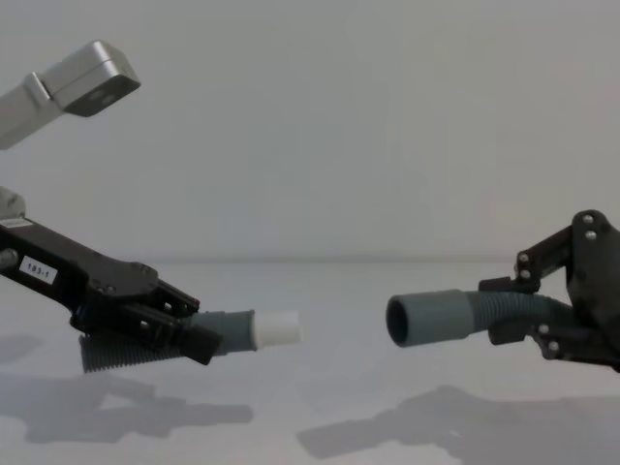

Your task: Use both hands to pick up one end of the pipe from the table, align the ends, and insert them.

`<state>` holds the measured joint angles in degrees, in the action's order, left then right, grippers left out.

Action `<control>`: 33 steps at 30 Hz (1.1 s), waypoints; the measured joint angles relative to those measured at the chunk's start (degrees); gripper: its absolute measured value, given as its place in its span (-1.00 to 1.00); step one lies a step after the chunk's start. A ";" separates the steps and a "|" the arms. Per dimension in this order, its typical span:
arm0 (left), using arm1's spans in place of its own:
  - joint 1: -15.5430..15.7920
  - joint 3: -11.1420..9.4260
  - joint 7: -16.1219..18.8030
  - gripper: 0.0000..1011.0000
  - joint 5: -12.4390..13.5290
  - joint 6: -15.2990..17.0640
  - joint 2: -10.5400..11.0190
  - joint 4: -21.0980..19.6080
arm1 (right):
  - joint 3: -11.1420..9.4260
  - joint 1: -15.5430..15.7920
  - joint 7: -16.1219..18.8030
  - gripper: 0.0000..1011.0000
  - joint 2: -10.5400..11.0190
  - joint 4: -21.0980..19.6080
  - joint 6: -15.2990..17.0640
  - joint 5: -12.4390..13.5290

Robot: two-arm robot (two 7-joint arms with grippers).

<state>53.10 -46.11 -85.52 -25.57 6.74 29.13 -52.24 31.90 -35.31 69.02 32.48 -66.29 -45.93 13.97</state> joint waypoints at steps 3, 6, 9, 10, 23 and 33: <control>0.00 0.00 -0.02 -0.33 0.00 0.00 0.00 0.00 | -0.20 0.46 -1.30 -0.57 0.11 -0.61 0.87 -1.05; 0.00 0.00 -0.02 -0.33 0.00 0.00 0.00 0.00 | -0.40 1.11 -3.14 -0.58 0.18 -1.42 2.10 -2.57; 0.00 0.00 -0.02 -0.33 0.00 0.00 0.00 0.00 | -0.45 1.42 -4.12 -0.57 0.18 -1.81 2.69 -3.44; 0.00 0.00 -0.02 -0.33 0.00 0.00 -0.01 0.00 | -0.46 1.60 -4.67 -0.57 0.14 -2.00 3.03 -3.93; 0.00 0.00 -0.01 -0.33 0.00 -0.01 -0.01 0.01 | -0.20 2.71 -9.63 -0.58 -1.09 -3.12 6.12 -8.10; -0.01 0.00 -0.01 -0.33 0.00 -0.01 -0.01 0.01 | 0.45 3.17 -12.19 -0.58 -2.43 -3.38 7.91 -9.83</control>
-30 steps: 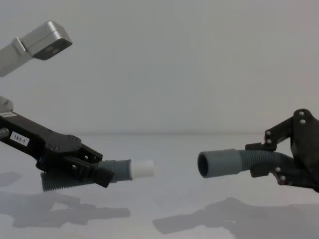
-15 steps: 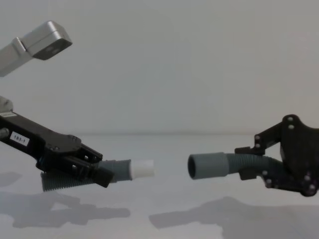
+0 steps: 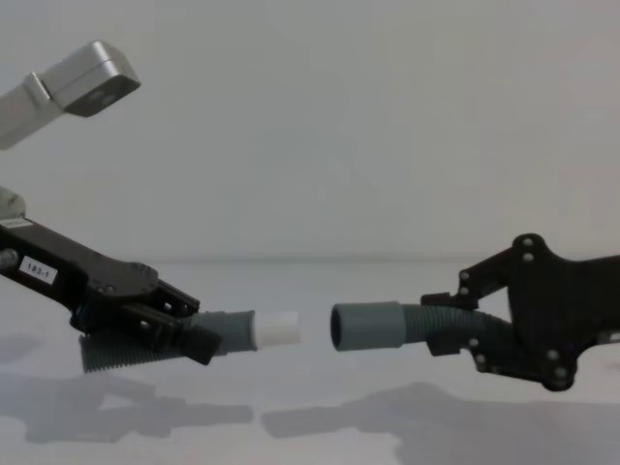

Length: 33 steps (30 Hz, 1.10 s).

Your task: Use both hands to pick up one end of the pipe from the table, align the ends, and insert them.

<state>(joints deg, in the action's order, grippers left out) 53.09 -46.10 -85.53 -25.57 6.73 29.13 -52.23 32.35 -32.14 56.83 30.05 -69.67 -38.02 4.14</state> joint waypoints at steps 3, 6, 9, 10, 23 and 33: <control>0.00 0.00 0.00 -0.33 0.00 0.00 0.00 0.00 | 0.21 0.01 -0.48 -0.58 -0.36 0.14 0.34 -0.24; 0.00 0.00 0.00 -0.33 0.00 0.00 0.00 0.00 | 0.43 -0.04 -0.97 -0.58 -0.72 0.41 0.62 -0.47; 0.00 0.00 0.00 -0.33 0.00 0.00 0.00 0.00 | 0.57 -0.11 -1.21 -0.58 -0.88 0.58 0.78 -0.52; 0.00 0.00 0.00 -0.33 0.00 0.00 0.00 0.00 | 0.60 -0.13 -1.26 -0.58 -0.92 0.63 0.82 -0.52; 0.00 0.00 0.00 -0.33 0.00 0.00 0.00 -0.01 | 0.98 -0.16 -2.08 -0.58 -1.78 1.78 1.88 0.69; 0.00 0.00 0.00 -0.33 0.00 0.00 0.00 0.00 | 1.40 -0.40 -2.16 -0.58 -2.28 2.56 2.25 1.59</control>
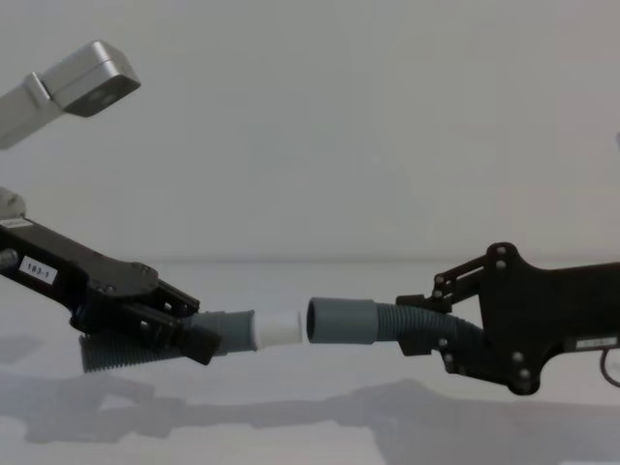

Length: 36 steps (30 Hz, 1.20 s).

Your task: Use both hands to pick up one end of the pipe from the table, align the ends, and insert them.

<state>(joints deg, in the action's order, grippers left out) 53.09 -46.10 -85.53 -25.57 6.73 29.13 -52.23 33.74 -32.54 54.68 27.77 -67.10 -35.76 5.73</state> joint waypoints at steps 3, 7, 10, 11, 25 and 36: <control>0.00 0.00 0.00 -0.33 0.00 0.00 0.00 0.00 | 0.18 -0.10 0.02 -0.58 -0.08 0.14 0.13 0.27; 0.00 0.00 0.00 -0.33 0.00 0.00 0.00 0.00 | 0.45 -0.12 0.07 -0.58 -0.08 0.31 0.29 0.58; 0.00 0.00 0.00 -0.33 0.00 0.00 0.00 0.00 | 0.61 -0.16 0.10 -0.58 -0.02 0.44 0.32 0.75; 0.00 0.00 0.00 -0.33 0.00 0.00 0.00 0.00 | 0.65 -0.17 0.11 -0.58 0.00 0.48 0.32 0.78; 0.00 0.00 0.00 -0.33 0.00 0.00 0.00 0.00 | 1.46 -0.49 0.52 -0.58 0.43 1.24 0.25 1.34; 0.00 0.00 0.00 -0.33 0.00 0.00 0.00 0.00 | 1.97 -0.93 0.66 -0.58 0.31 1.92 0.08 1.75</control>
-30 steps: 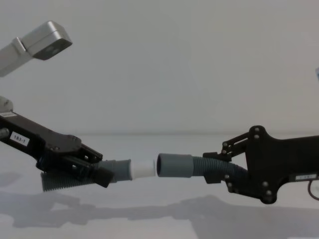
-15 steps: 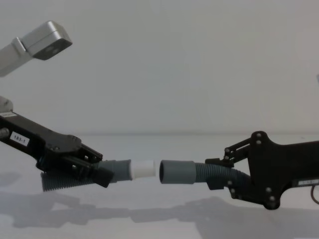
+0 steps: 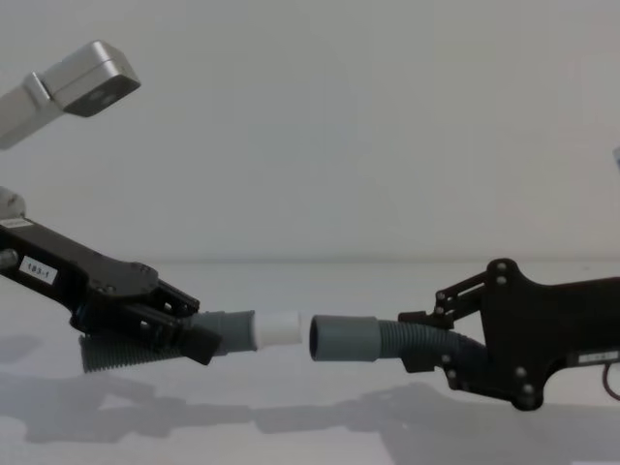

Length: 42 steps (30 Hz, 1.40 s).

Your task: Use both hands to pick up one end of the pipe from the table, align the ends, and insert them.

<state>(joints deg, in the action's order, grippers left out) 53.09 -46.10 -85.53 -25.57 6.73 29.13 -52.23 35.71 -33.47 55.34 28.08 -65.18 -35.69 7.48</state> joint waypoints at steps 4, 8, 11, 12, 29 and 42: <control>0.00 0.00 0.00 -0.33 0.00 0.00 0.00 0.00 | 0.21 -0.26 0.04 -0.58 -0.13 0.27 -0.05 0.19; 0.00 0.00 0.00 -0.33 0.00 0.00 0.00 0.00 | 0.39 -0.45 0.05 -0.58 -0.23 0.50 -0.08 0.39; 0.00 0.00 0.00 -0.33 0.00 0.00 0.00 0.00 | 0.55 -0.58 0.03 -0.58 -0.30 0.66 -0.10 0.50; 0.00 0.00 0.00 -0.33 0.00 0.00 0.00 0.00 | 0.57 -0.62 0.02 -0.58 -0.31 0.69 -0.10 0.52; 0.00 0.01 0.00 -0.33 0.02 0.00 0.02 0.00 | 1.48 -1.13 -0.41 -0.58 -0.77 1.30 0.01 1.02; 0.00 0.00 0.00 -0.33 0.01 0.00 0.07 0.00 | 2.07 -1.61 -1.02 -0.58 -1.38 1.95 0.02 1.34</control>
<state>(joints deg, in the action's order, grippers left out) 53.09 -46.10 -85.53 -25.56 6.73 29.20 -52.23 37.79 -35.08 54.32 26.70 -63.23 -35.67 8.82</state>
